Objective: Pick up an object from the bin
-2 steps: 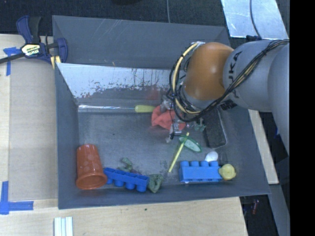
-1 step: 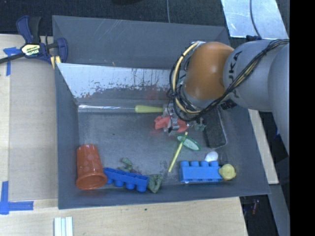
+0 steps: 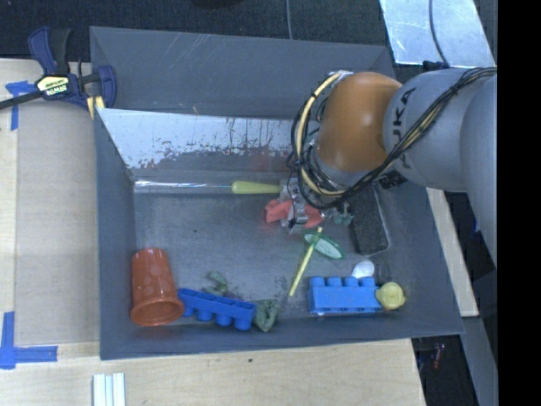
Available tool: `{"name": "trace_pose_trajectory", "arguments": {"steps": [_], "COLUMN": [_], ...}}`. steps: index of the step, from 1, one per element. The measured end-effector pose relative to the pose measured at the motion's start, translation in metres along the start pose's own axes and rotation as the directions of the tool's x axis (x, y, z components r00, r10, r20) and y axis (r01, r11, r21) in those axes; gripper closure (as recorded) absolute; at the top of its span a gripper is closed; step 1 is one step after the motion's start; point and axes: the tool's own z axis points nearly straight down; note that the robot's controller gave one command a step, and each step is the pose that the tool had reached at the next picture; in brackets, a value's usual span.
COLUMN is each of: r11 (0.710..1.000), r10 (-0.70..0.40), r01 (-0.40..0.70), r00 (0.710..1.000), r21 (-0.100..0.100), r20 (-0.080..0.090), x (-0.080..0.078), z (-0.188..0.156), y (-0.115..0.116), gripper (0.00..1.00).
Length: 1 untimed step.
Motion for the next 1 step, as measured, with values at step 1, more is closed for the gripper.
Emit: {"name": "trace_pose_trajectory", "arguments": {"steps": [1], "r11": [1.0], "r10": [0.01], "r01": [-0.01], "r00": [1.0], "r21": [0.0], "r20": [-0.004], "x": [0.0093], "z": [-0.0654], "y": [0.0064], "gripper": [1.0]}}
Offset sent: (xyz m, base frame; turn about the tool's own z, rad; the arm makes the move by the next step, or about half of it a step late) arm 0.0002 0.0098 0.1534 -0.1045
